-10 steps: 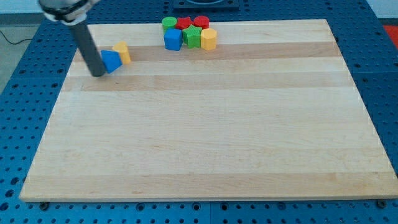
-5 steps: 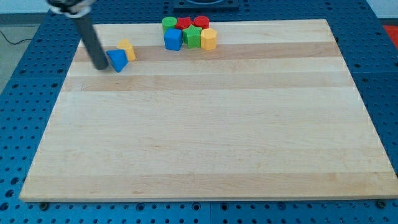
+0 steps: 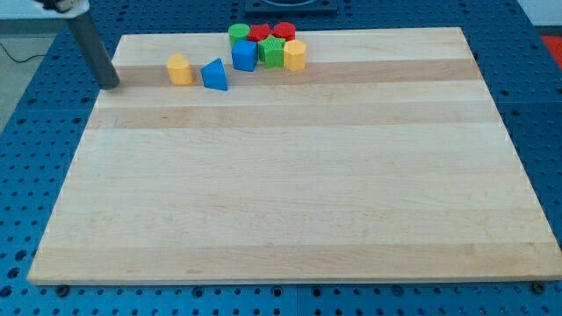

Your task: Push yellow heart along with blue triangle towards group of blocks

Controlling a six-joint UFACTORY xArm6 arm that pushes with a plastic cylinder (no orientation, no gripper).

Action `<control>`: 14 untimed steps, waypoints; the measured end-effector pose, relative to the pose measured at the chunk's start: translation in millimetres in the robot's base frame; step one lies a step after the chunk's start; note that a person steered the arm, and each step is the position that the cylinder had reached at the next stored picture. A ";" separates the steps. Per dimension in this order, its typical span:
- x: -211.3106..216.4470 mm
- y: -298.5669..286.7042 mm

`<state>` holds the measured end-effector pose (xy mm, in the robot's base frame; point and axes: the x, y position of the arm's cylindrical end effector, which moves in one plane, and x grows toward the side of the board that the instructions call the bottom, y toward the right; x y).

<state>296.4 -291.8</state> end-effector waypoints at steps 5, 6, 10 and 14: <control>-0.8 109.7; -0.8 142.5; 4.0 113.5; 26.2 220.0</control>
